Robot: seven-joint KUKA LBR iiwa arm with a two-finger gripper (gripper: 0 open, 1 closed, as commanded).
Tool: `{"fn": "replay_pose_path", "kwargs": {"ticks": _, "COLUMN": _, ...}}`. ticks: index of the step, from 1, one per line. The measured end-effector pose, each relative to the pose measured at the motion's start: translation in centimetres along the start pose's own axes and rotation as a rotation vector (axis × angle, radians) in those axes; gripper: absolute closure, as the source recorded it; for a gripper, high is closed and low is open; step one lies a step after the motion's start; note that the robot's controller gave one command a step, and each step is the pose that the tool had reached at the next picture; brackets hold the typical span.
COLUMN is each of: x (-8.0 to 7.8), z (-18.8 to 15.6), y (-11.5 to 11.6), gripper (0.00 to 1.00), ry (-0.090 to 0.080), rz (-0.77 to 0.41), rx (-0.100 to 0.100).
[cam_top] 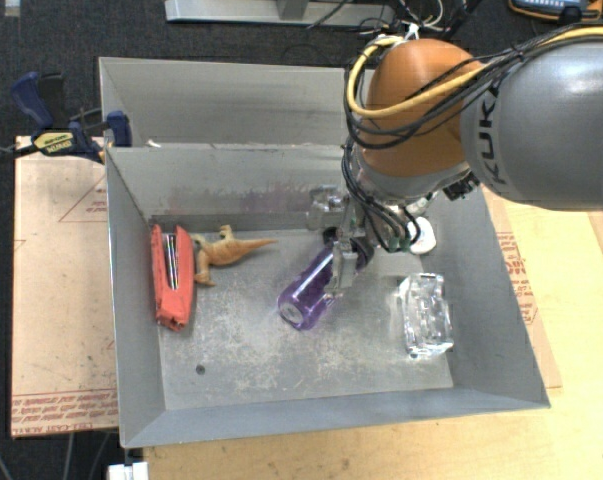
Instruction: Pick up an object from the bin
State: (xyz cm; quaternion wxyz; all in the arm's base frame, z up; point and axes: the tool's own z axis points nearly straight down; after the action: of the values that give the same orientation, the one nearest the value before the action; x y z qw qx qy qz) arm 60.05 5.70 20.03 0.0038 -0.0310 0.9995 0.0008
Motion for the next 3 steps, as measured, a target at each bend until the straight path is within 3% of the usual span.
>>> {"fn": "replay_pose_path", "kwargs": {"ticks": 1, "x": 1.5, "z": 3.1, "y": -1.0, "gripper": 0.00, "ry": 0.006, "rz": -0.067, "rx": -0.001}}
{"fn": "replay_pose_path", "kwargs": {"ticks": 2, "x": 0.2, "z": 7.1, "y": -0.2, "gripper": 0.00, "ry": -0.006, "rz": -0.141, "rx": 0.000}}
{"fn": "replay_pose_path", "kwargs": {"ticks": 3, "x": -0.9, "z": 9.5, "y": 0.0, "gripper": 1.00, "ry": 0.003, "rz": -0.301, "rx": -0.003}}
